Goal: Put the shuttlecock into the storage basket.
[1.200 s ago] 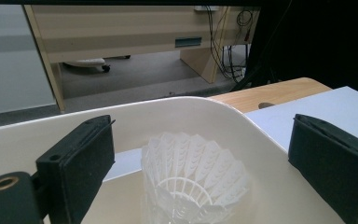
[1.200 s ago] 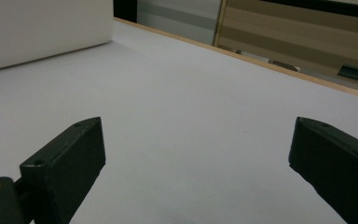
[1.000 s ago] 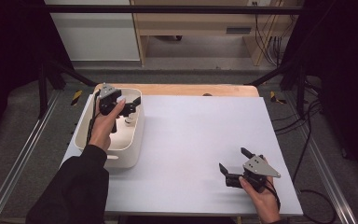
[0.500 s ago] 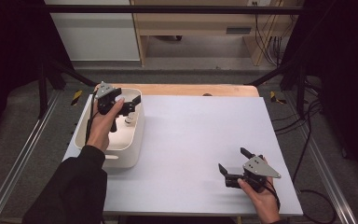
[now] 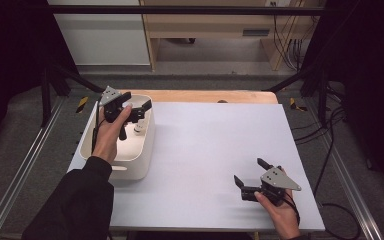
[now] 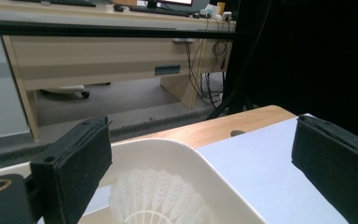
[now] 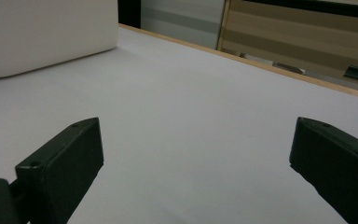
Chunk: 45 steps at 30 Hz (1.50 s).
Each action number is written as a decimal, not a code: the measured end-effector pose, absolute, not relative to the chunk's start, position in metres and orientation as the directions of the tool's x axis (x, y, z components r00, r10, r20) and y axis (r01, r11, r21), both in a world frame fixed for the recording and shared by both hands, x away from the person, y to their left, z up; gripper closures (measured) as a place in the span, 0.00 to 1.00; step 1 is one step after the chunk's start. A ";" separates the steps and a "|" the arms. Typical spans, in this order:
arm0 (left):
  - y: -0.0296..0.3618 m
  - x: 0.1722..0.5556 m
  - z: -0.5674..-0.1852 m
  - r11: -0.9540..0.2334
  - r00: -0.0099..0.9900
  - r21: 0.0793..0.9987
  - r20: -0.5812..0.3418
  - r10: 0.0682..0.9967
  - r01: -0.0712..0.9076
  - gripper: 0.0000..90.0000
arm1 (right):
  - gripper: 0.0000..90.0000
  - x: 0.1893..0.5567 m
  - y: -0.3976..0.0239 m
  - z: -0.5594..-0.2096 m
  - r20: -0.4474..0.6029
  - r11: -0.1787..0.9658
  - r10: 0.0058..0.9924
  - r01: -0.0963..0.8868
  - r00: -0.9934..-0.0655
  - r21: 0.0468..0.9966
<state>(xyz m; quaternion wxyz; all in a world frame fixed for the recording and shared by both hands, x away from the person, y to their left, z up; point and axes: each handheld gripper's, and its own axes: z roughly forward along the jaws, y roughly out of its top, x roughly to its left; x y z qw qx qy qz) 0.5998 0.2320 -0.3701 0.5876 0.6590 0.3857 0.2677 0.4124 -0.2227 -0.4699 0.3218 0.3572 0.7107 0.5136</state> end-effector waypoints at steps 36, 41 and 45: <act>0.210 0.569 -0.346 -0.058 0.615 0.992 -0.025 0.788 0.115 0.05 | 0.03 0.412 -0.223 -0.470 -0.101 0.229 0.836 0.176 -0.539 0.957; 0.205 0.559 -0.339 -0.061 0.636 0.993 -0.018 0.772 0.102 0.05 | 0.03 0.412 -0.222 -0.470 -0.100 0.228 0.835 0.174 -0.541 0.958; 0.199 0.551 -0.335 -0.059 0.652 0.993 -0.023 0.758 0.103 0.05 | 0.03 0.412 -0.222 -0.470 -0.100 0.228 0.833 0.173 -0.544 0.958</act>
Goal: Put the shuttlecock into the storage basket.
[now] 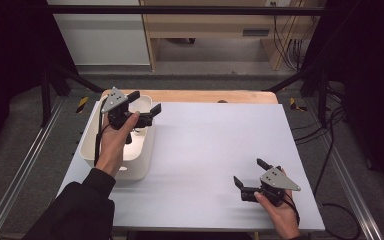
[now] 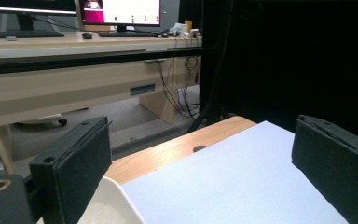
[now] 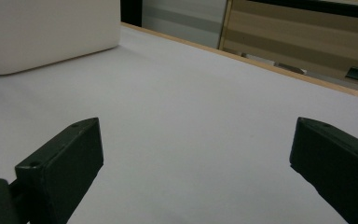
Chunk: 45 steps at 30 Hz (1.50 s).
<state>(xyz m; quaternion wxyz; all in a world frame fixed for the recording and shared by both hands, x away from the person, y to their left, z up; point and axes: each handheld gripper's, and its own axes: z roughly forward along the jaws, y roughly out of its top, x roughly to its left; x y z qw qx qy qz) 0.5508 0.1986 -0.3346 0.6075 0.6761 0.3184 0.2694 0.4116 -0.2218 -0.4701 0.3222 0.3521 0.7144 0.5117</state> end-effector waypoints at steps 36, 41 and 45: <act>0.121 0.497 -0.340 -0.119 0.788 0.987 -0.012 0.616 0.108 0.04 | 0.03 0.410 -0.222 -0.469 -0.099 0.227 0.830 0.170 -0.549 0.959; 0.114 0.493 -0.348 -0.124 0.795 0.986 -0.011 0.607 0.108 0.04 | 0.03 0.411 -0.222 -0.470 -0.097 0.226 0.829 0.171 -0.551 0.959; 0.109 0.489 -0.354 -0.133 0.803 0.986 -0.004 0.596 0.104 0.04 | 0.03 0.411 -0.222 -0.470 -0.096 0.225 0.828 0.170 -0.552 0.959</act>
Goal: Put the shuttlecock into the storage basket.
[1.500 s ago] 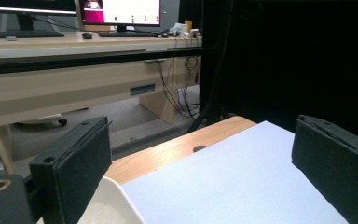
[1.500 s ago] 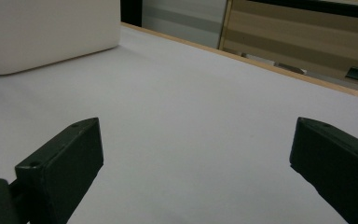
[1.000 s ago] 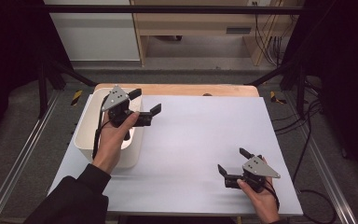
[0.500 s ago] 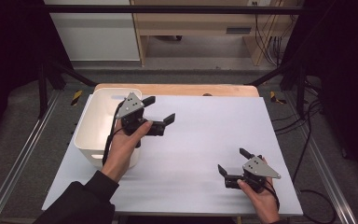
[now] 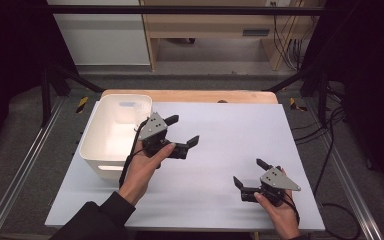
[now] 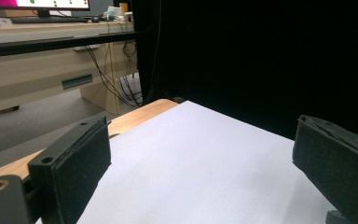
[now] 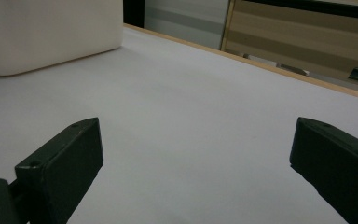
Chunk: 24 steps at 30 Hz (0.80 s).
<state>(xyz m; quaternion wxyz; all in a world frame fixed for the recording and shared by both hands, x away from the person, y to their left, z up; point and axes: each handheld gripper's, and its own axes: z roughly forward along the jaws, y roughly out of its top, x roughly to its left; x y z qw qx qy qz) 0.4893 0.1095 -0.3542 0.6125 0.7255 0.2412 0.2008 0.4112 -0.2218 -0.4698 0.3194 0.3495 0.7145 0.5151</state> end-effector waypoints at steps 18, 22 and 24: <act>0.100 0.469 -0.364 -0.127 0.830 0.985 -0.029 0.557 0.120 0.04 | 0.03 0.409 -0.221 -0.469 -0.097 0.227 0.827 0.170 -0.554 0.959; 0.102 0.463 -0.366 -0.120 0.836 0.984 -0.043 0.546 0.129 0.04 | 0.03 0.409 -0.222 -0.469 -0.096 0.224 0.829 0.171 -0.551 0.960; 0.103 0.460 -0.368 -0.127 0.837 0.983 -0.040 0.545 0.130 0.04 | 0.03 0.409 -0.222 -0.469 -0.096 0.225 0.830 0.172 -0.550 0.959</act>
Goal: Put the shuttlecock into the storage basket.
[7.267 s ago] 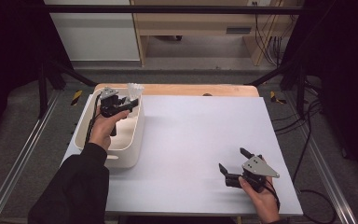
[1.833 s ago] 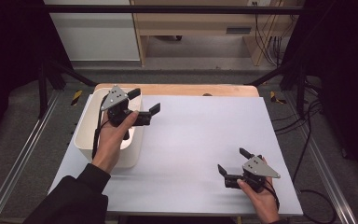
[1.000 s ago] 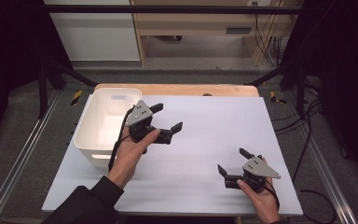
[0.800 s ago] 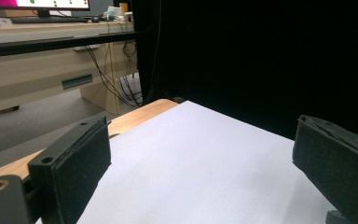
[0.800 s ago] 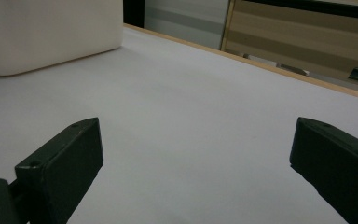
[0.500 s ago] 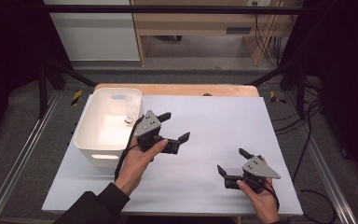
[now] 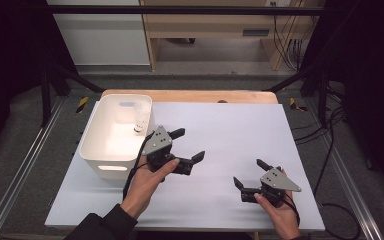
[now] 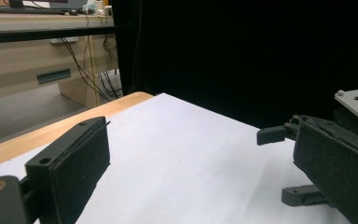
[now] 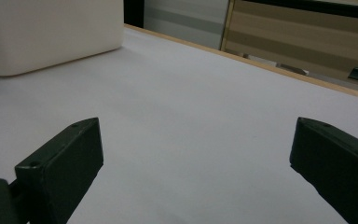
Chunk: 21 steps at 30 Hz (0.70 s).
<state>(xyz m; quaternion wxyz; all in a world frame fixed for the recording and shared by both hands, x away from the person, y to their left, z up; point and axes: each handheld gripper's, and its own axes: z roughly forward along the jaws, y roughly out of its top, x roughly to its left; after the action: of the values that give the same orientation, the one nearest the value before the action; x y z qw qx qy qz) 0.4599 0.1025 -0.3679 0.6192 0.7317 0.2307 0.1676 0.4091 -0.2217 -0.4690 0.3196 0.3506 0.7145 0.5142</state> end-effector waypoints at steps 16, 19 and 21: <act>0.123 0.429 -0.385 -0.141 0.841 0.978 -0.055 0.539 0.154 0.03 | 0.03 0.408 -0.221 -0.469 -0.101 0.232 0.829 0.175 -0.550 0.957; 0.125 0.426 -0.383 -0.143 0.838 0.978 -0.051 0.544 0.152 0.02 | 0.03 0.408 -0.222 -0.468 -0.099 0.230 0.829 0.175 -0.551 0.957; 0.127 0.425 -0.381 -0.138 0.836 0.979 -0.052 0.547 0.151 0.02 | 0.03 0.408 -0.223 -0.468 -0.091 0.224 0.828 0.177 -0.553 0.958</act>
<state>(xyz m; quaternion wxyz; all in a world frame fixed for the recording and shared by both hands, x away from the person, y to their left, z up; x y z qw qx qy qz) 0.4246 0.1273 -0.3815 0.6123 0.7368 0.2368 0.1615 0.4078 -0.2225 -0.4680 0.3164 0.3514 0.7153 0.5145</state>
